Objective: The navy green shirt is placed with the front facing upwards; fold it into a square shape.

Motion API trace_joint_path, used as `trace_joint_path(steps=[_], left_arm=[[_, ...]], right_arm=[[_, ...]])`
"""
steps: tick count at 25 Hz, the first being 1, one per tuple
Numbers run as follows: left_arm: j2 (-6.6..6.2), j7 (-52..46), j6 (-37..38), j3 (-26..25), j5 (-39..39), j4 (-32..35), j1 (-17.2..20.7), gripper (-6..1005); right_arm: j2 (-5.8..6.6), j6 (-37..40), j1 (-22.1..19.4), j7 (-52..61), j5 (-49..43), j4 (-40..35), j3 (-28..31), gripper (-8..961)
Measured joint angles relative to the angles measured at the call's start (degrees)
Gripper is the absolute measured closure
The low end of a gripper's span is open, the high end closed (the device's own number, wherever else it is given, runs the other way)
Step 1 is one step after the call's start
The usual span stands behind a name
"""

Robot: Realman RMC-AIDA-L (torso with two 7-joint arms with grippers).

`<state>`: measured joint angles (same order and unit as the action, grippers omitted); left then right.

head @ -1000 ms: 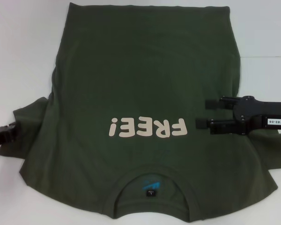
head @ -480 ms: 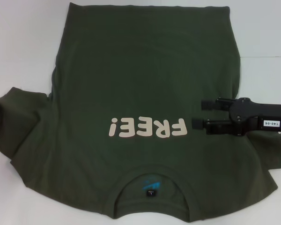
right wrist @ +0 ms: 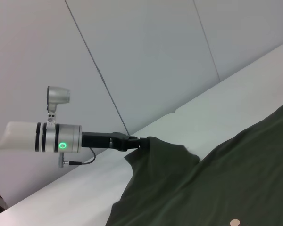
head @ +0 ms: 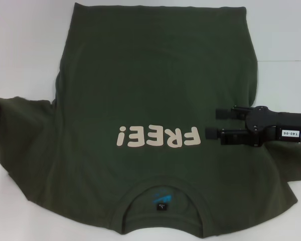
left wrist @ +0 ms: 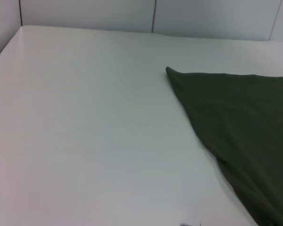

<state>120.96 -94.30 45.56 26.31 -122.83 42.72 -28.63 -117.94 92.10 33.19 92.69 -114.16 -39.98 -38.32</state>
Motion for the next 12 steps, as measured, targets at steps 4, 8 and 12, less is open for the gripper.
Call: trace_joint_path(steps=[4, 8, 12], left_arm=[[-0.02, 0.0, -0.7, 0.1, 0.0, 0.5, -0.3, 979], [-0.03, 0.0, -0.7, 0.1, 0.0, 0.8, -0.5, 970], [0.35, -0.1, -0.1, 0.1, 0.0, 1.1, -0.5, 960]], right_arm=[[0.0, 0.0, 0.0, 0.0, 0.0, 0.0, 0.0, 26], [0.0, 0.0, 0.0, 0.0, 0.0, 0.0, 0.0, 26], [0.0, 0.0, 0.0, 0.0, 0.0, 0.0, 0.0, 26]])
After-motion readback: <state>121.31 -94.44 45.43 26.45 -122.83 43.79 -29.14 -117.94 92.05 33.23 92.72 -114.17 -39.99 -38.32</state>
